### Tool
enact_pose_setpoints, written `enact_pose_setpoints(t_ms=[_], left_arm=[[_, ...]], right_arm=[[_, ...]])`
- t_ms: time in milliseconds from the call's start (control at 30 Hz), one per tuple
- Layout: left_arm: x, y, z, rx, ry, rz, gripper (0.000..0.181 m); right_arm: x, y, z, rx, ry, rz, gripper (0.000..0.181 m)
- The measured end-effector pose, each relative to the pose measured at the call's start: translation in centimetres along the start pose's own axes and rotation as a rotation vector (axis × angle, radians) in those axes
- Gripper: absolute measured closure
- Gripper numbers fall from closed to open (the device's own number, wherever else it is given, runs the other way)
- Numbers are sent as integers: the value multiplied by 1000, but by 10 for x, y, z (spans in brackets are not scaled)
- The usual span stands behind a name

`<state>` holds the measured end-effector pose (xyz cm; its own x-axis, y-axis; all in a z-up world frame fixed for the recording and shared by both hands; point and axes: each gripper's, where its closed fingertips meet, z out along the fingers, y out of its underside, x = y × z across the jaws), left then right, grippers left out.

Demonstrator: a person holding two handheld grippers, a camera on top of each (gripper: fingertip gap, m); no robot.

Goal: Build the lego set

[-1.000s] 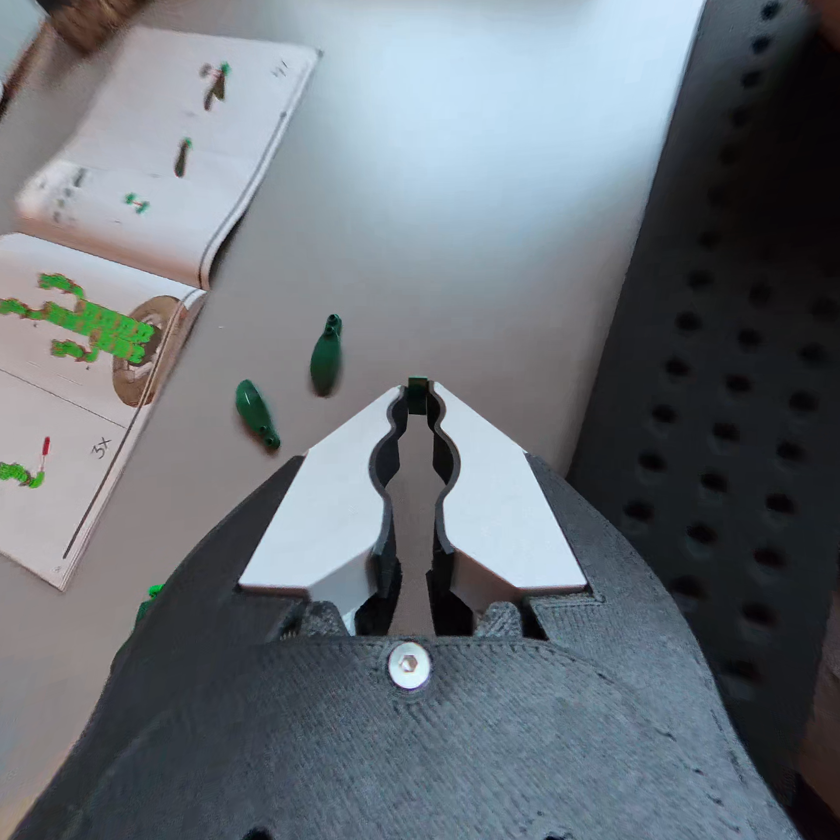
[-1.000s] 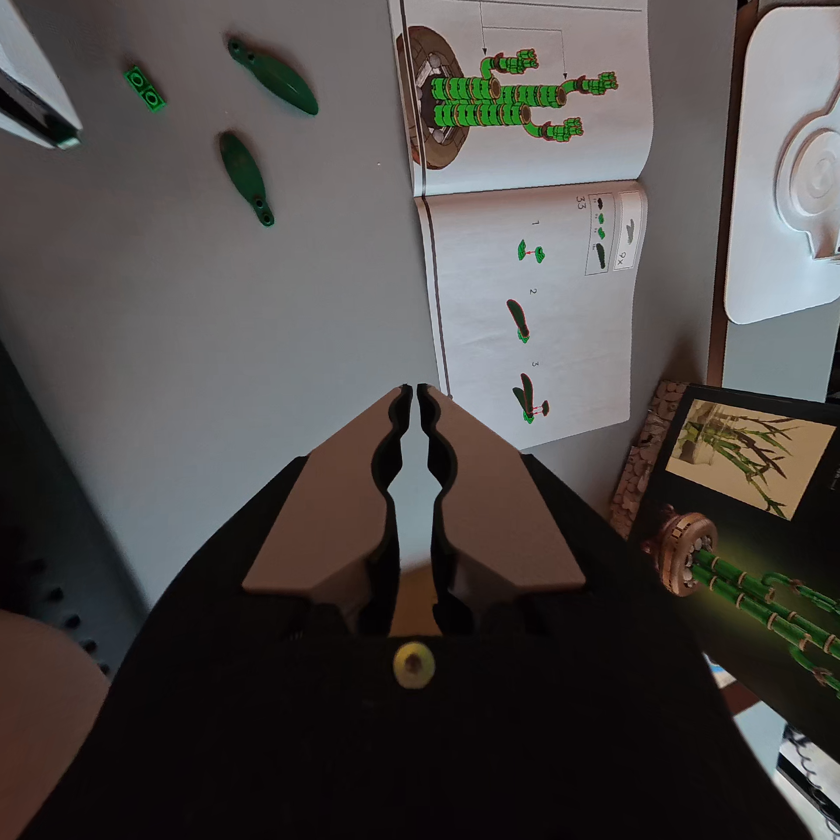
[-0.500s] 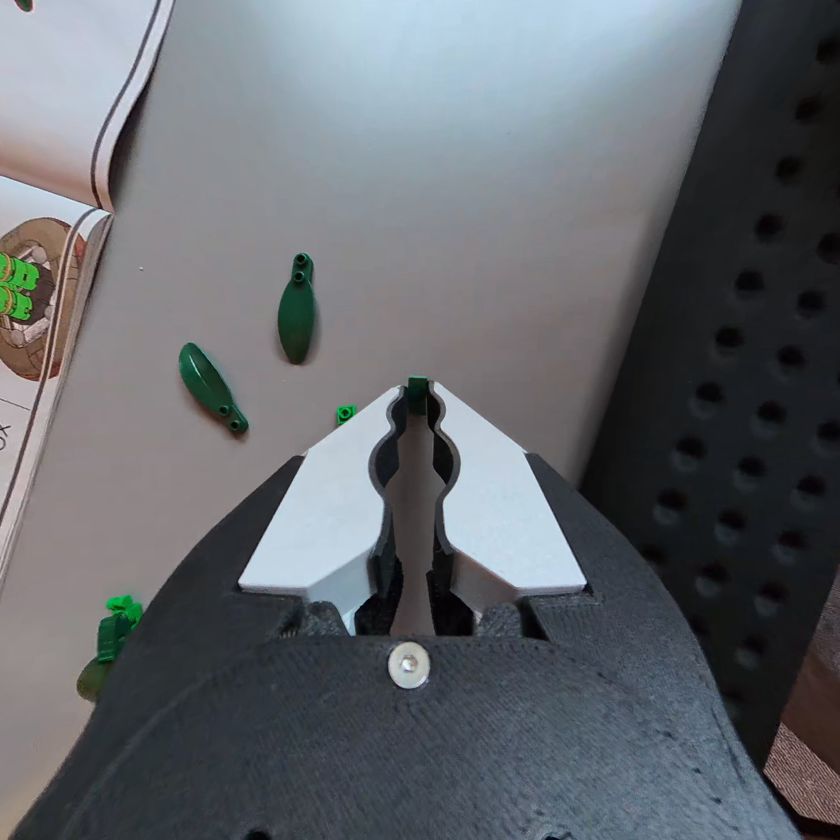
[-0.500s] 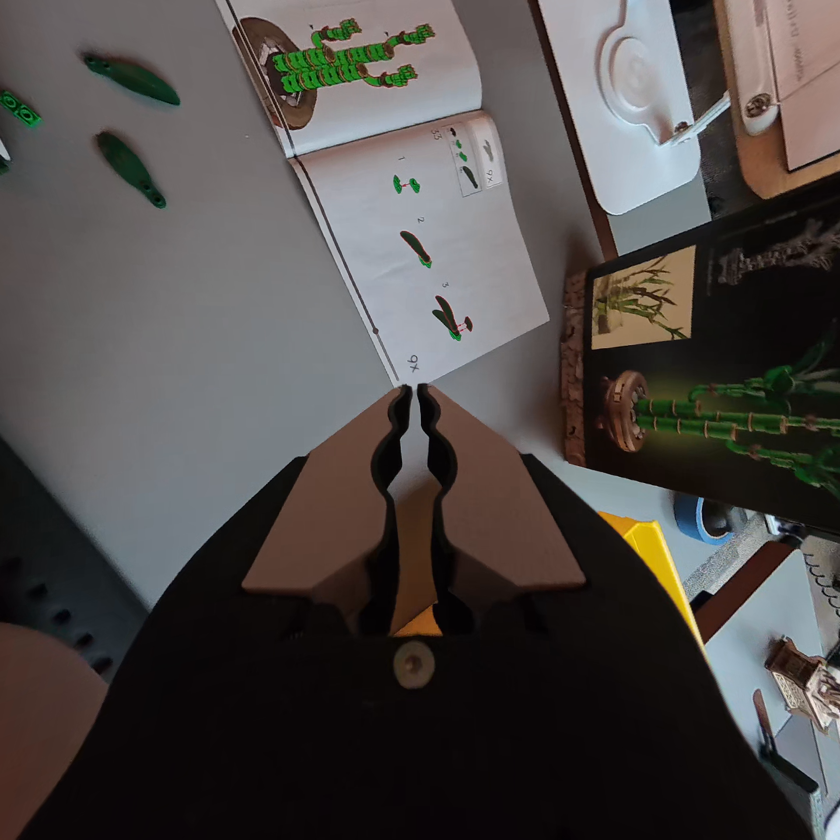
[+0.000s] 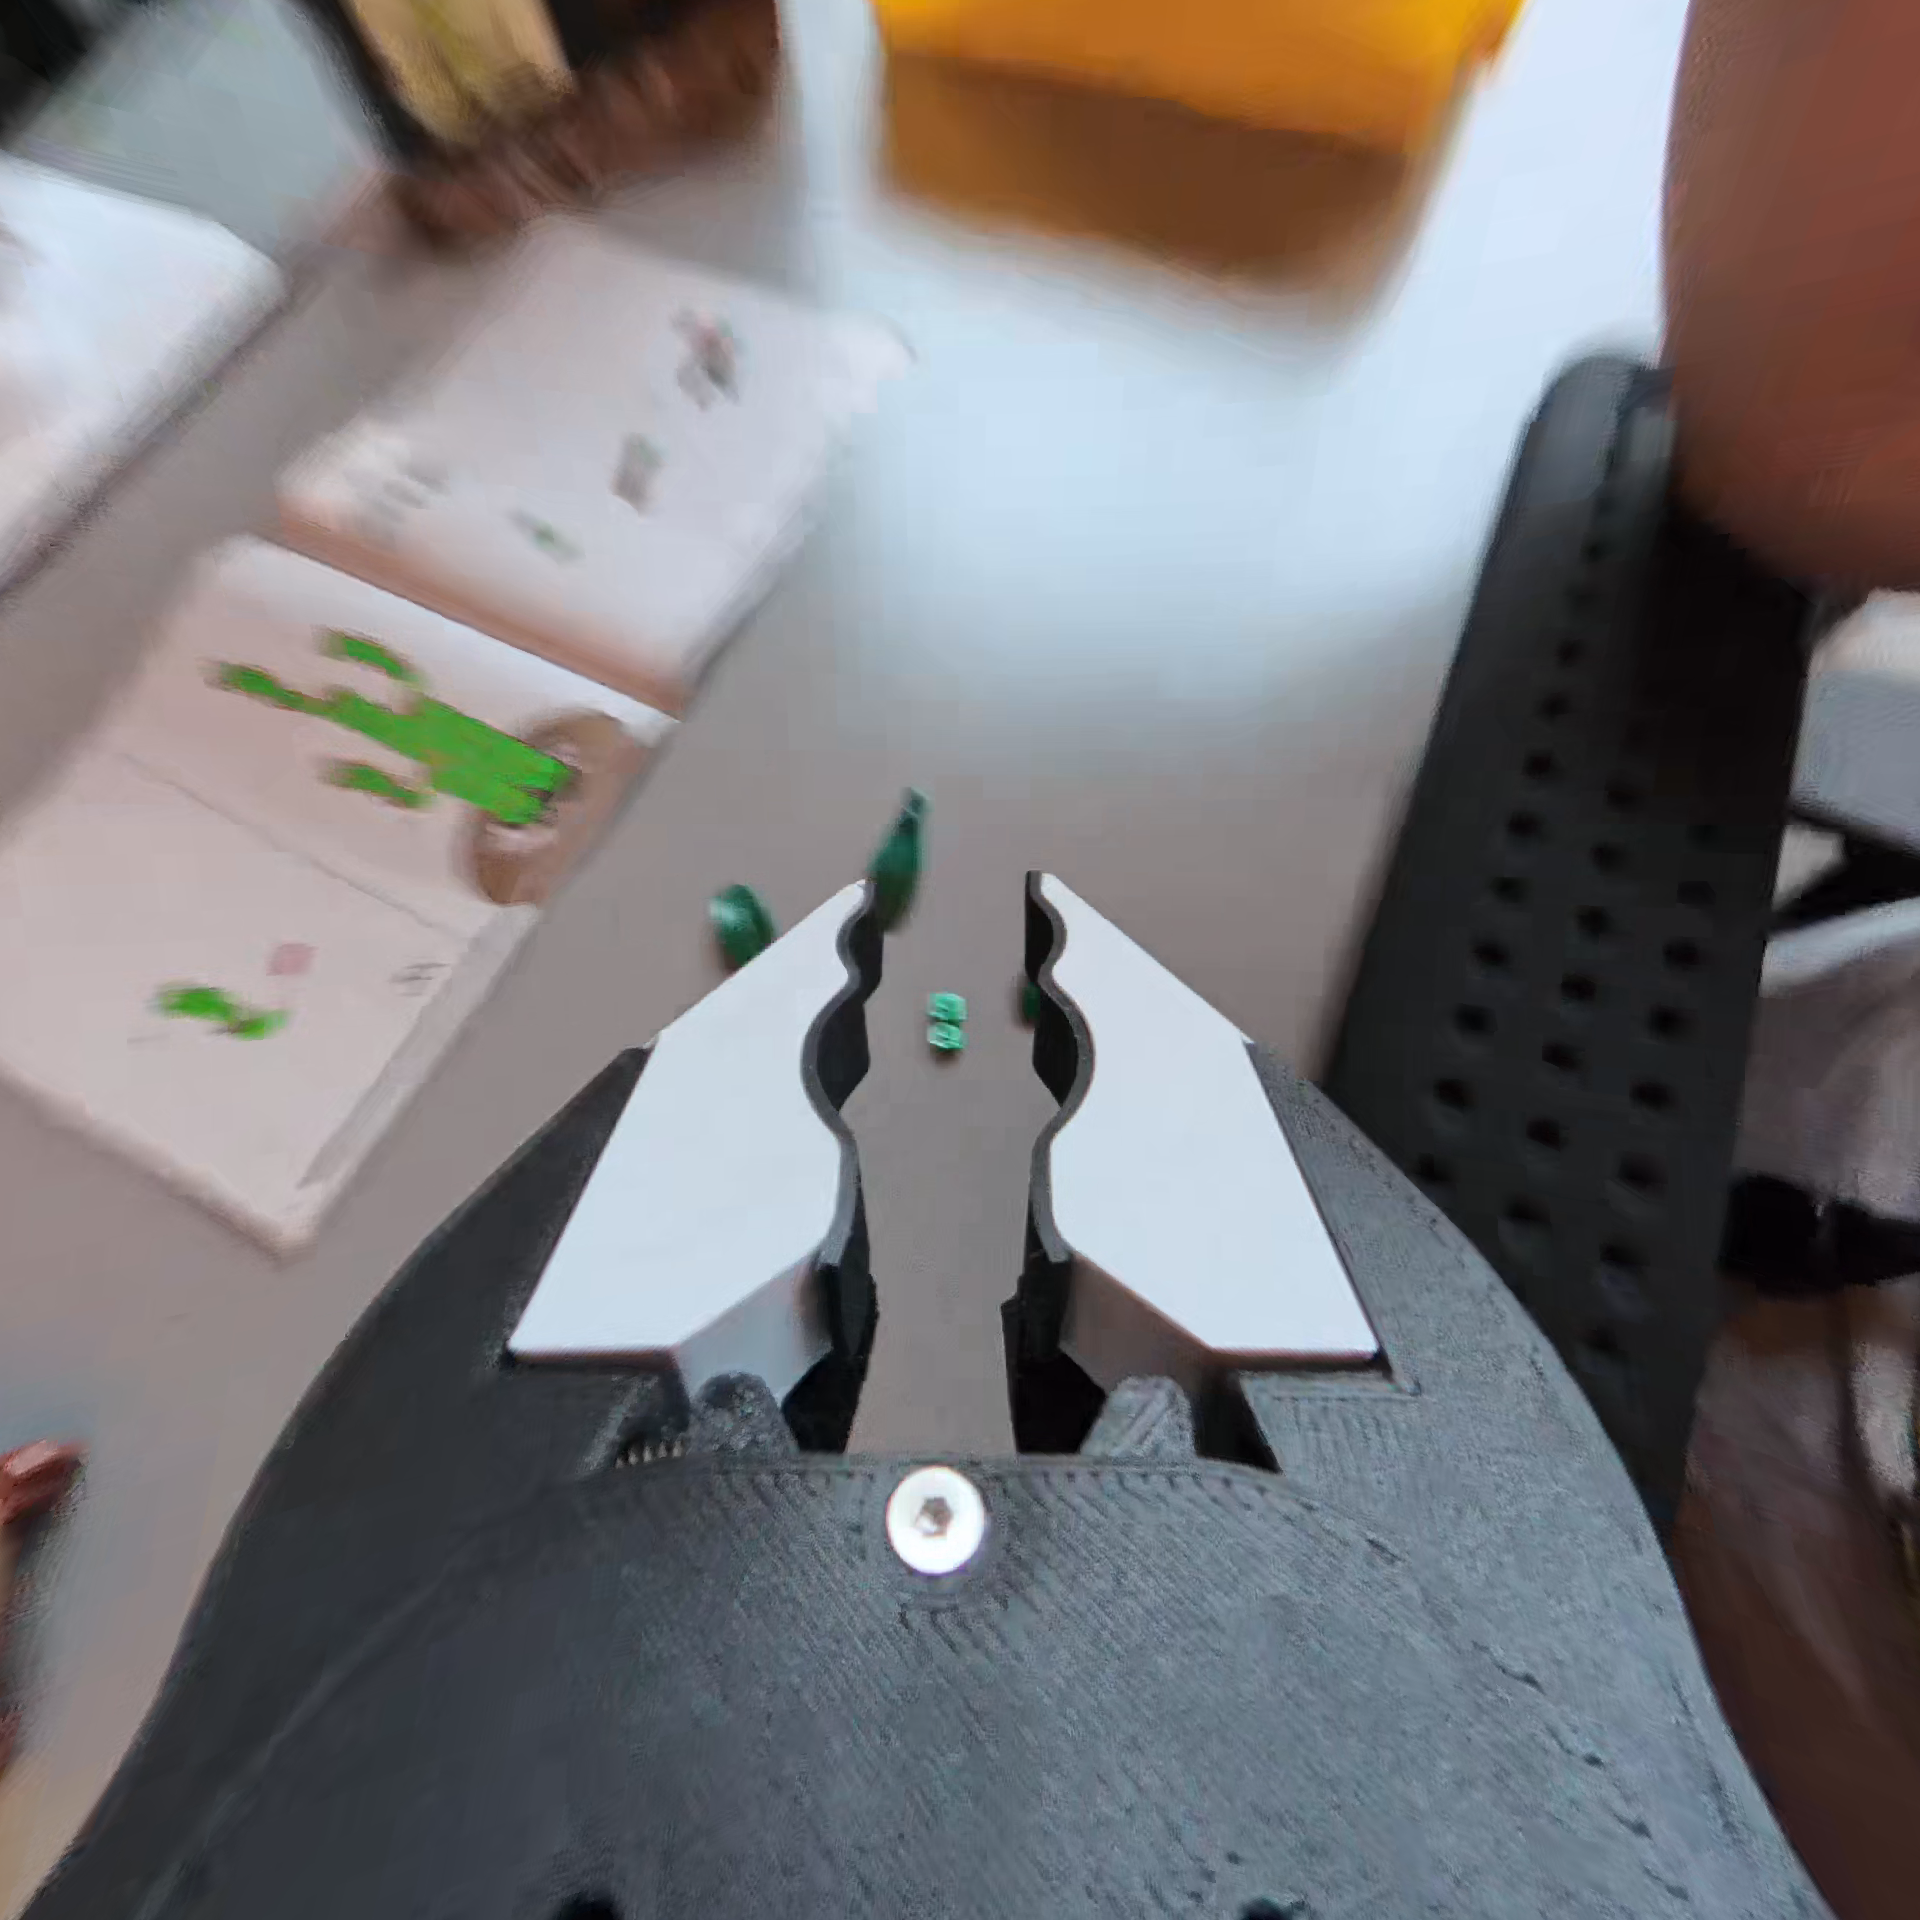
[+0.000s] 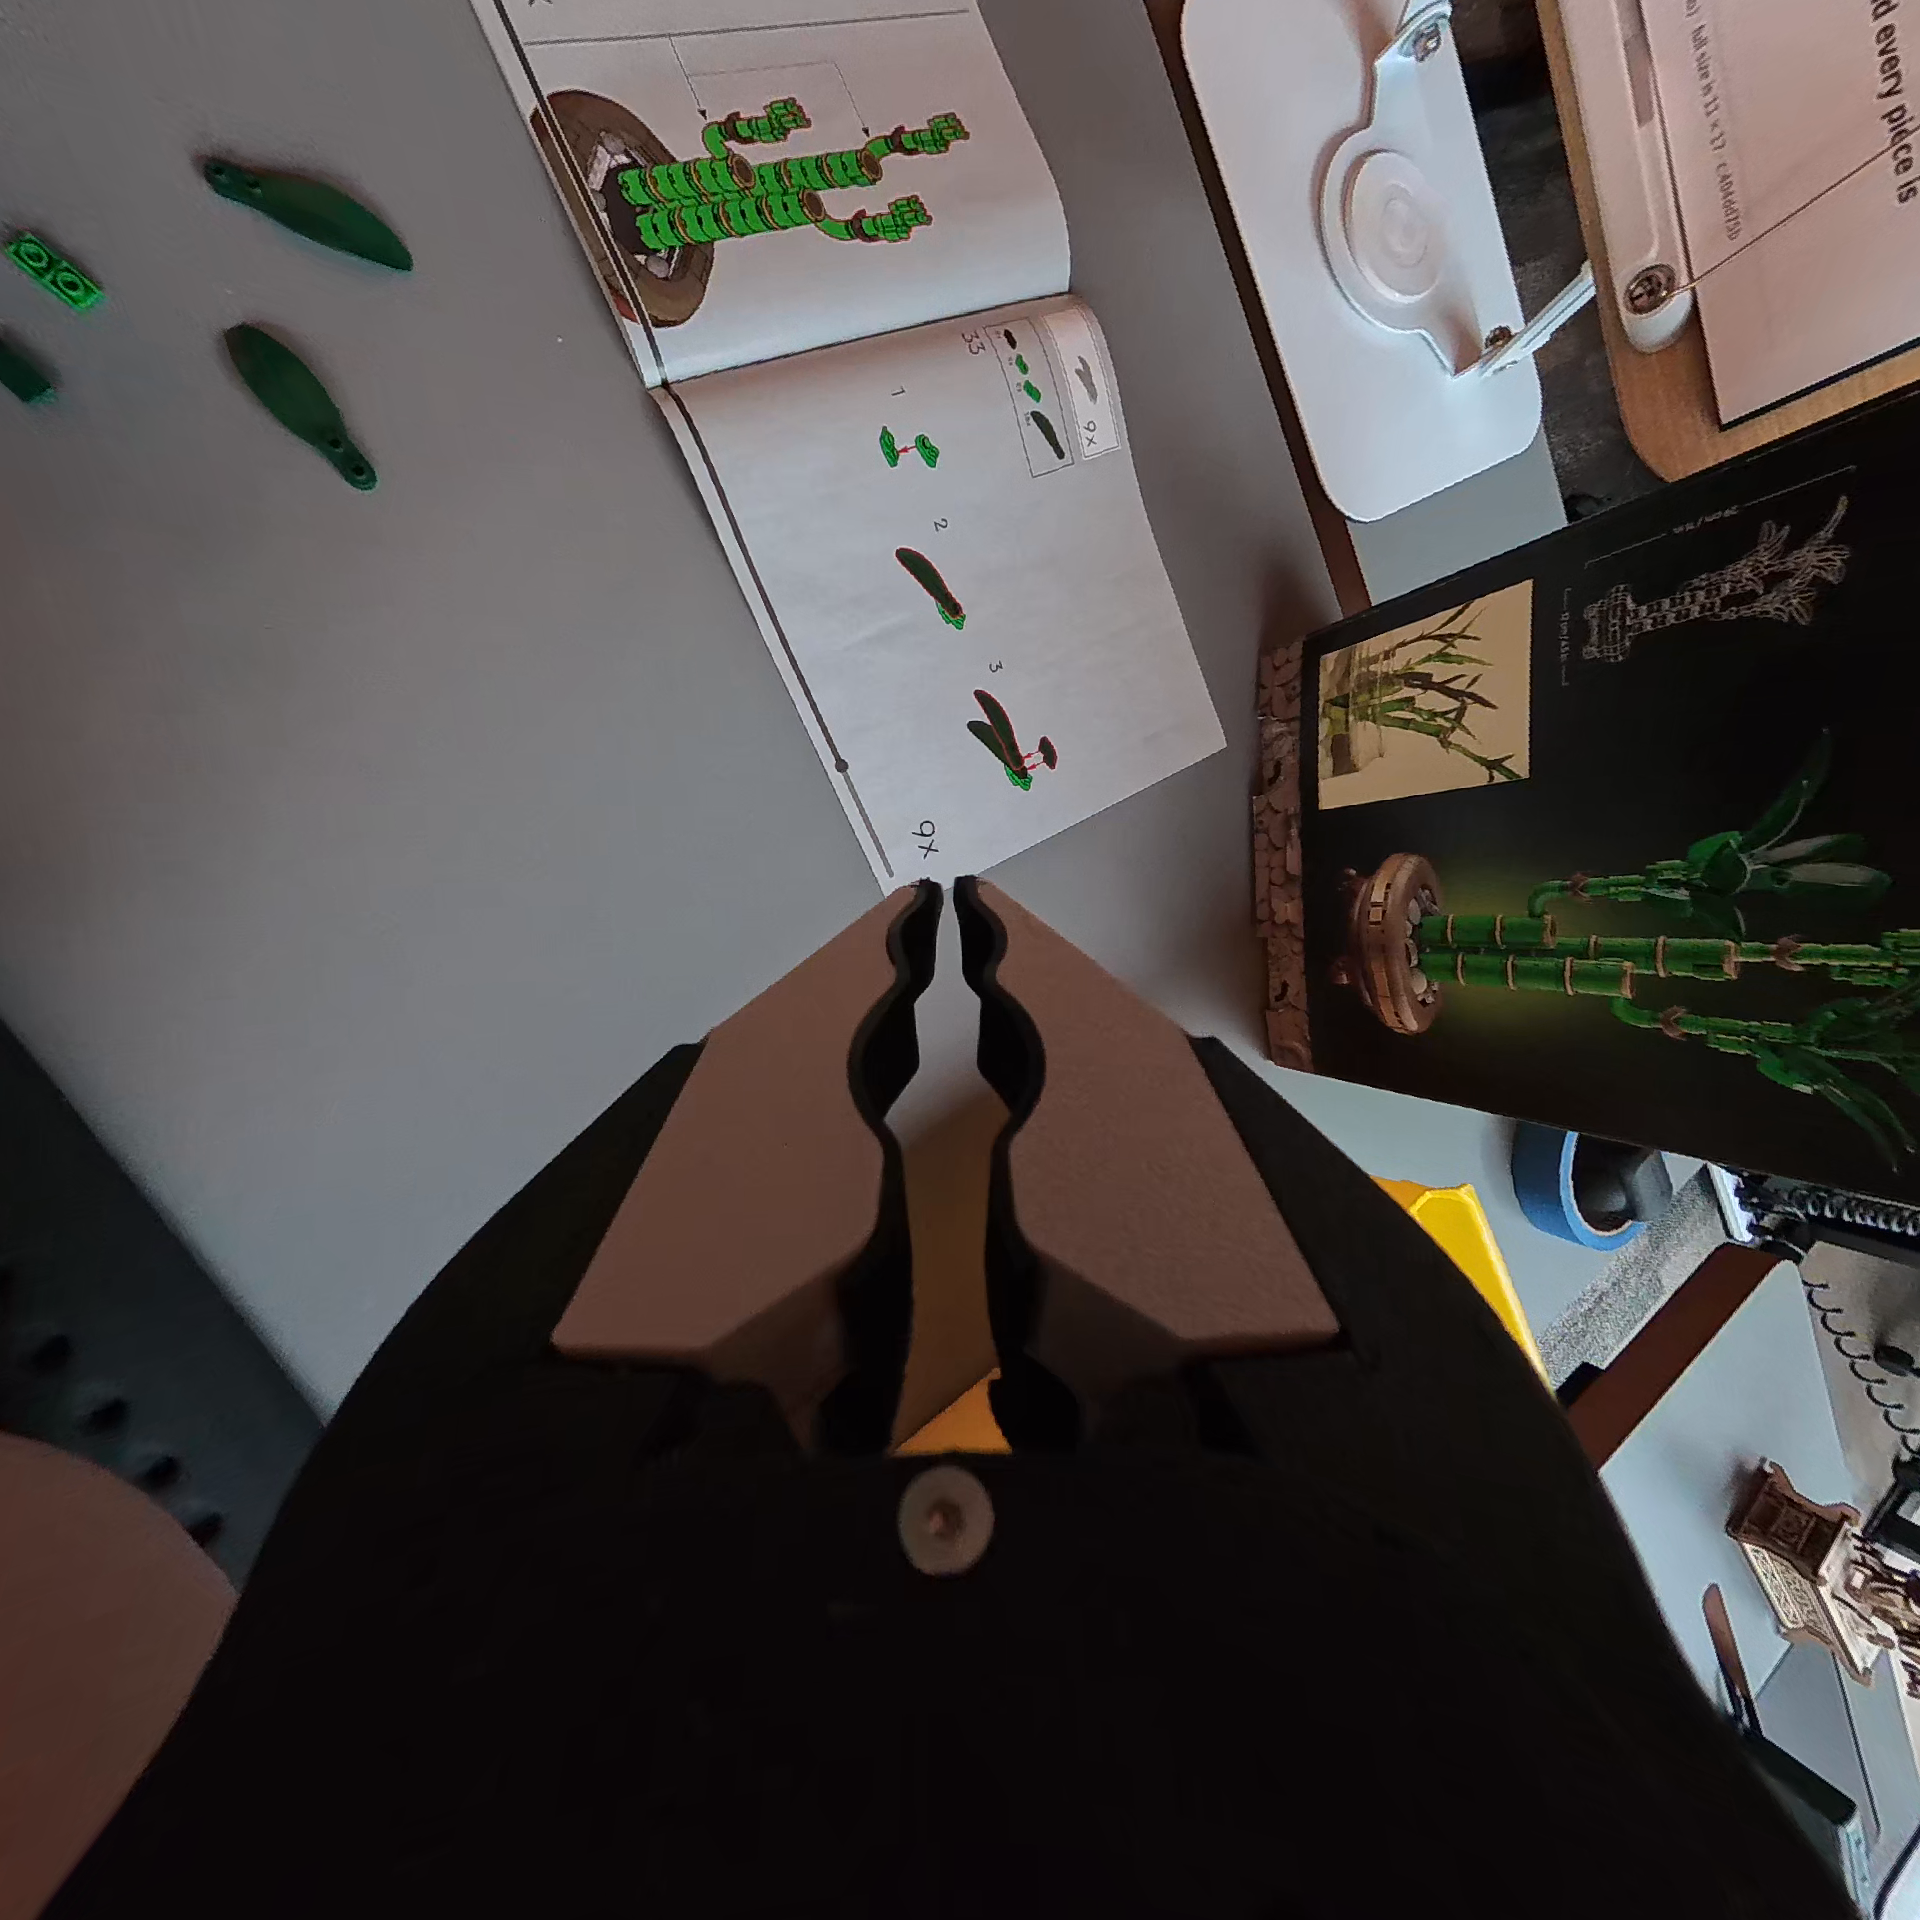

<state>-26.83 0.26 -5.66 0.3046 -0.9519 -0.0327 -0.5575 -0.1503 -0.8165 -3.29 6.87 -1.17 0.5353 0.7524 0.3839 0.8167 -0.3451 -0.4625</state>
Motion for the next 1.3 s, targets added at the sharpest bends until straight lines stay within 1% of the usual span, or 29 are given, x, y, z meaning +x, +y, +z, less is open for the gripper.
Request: enact_pose_setpoints(t_ms=[33,67,100,133,167,233,300,400,467,567,633,800,933,1033,1167,1233,1300], left_arm=[[-18,-18,-28,102,-70,-24,155],[-39,-33,-61,203,-158,-48,153],[-62,-42,-98,294,-263,-74,153],[-86,-45,-135,367,-379,-104,153],[-108,-41,-172,423,-492,-137,150],[-142,-18,-233,459,-666,-217,139],[-160,16,-278,437,-786,-292,131],[-163,62,-327,442,-924,-360,132],[-158,91,-346,432,-979,-407,133],[-151,130,-361,401,-1026,-480,134],[-148,145,-367,391,-1041,-509,134],[-146,158,-381,363,-1078,-503,138],[-154,158,-375,283,-1025,-485,144],[-168,163,-358,147,-941,-485,148],[-194,189,-337,-132,-891,-552,160],[-205,203,-321,-250,-821,-628,165],[-222,217,-313,-347,-811,-680,169]], right_arm=[[1,-1,0,2,6,-2,179],[2,-1,0,5,12,-6,178],[3,-3,0,9,18,-12,178],[3,-5,1,13,22,-18,178],[3,-6,1,17,23,-23,178],[3,-9,2,20,25,-33,178],[2,-11,4,19,25,-41,178],[2,-11,8,2,19,-43,178],[1,-10,13,-15,12,-44,178],[-1,-9,19,-37,0,-48,178],[-2,-9,22,-49,-7,-49,178],[-6,-9,28,-73,-18,-57,178],[-6,-10,32,-83,-22,-62,178],[-8,-10,36,-102,-26,-70,178],[-14,-15,43,-128,-32,-99,178],[-18,-20,47,-132,-38,-119,178],[-23,-25,50,-139,-47,-140,178]])
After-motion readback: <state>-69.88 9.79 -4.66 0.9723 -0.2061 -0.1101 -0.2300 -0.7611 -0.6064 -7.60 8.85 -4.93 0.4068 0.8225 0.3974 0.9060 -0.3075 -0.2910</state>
